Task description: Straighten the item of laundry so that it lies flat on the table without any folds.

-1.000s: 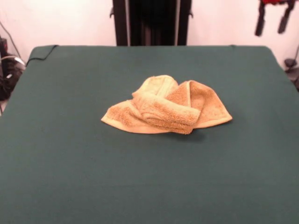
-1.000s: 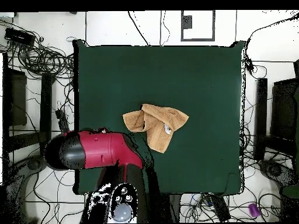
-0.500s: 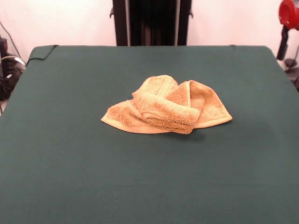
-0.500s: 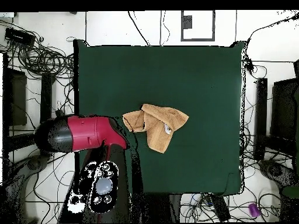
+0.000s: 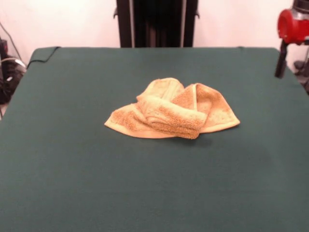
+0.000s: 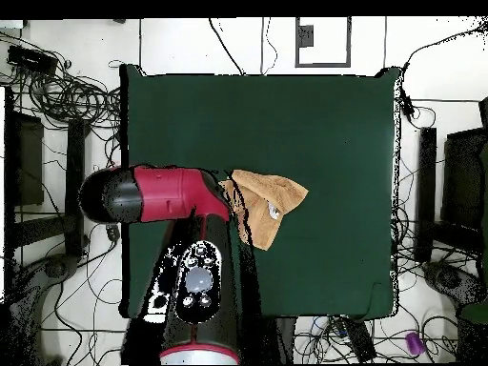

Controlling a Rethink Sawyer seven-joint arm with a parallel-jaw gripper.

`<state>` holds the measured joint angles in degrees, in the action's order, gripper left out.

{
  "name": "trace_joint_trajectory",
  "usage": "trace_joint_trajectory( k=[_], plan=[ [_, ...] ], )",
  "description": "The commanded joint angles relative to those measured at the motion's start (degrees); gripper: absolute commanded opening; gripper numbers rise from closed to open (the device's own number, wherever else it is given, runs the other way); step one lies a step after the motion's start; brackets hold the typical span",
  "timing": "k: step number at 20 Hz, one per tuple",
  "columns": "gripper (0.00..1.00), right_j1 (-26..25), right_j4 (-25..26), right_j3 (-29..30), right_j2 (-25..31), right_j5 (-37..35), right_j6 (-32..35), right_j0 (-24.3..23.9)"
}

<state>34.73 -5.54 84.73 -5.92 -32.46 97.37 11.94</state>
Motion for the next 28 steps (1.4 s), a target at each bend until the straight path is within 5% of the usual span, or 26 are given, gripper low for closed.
trace_joint_trajectory(
  k=[1,9,28],
  plan=[
    [1.0,0.09,1.69,-2.0,6.06,-3.64,0.21,-3.95],
    [1.0,1.31,3.76,-3.28,8.59,-7.16,-4.23,-8.41],
    [1.0,2.98,8.9,4.43,13.52,0.95,-3.03,-16.65]
  ],
)
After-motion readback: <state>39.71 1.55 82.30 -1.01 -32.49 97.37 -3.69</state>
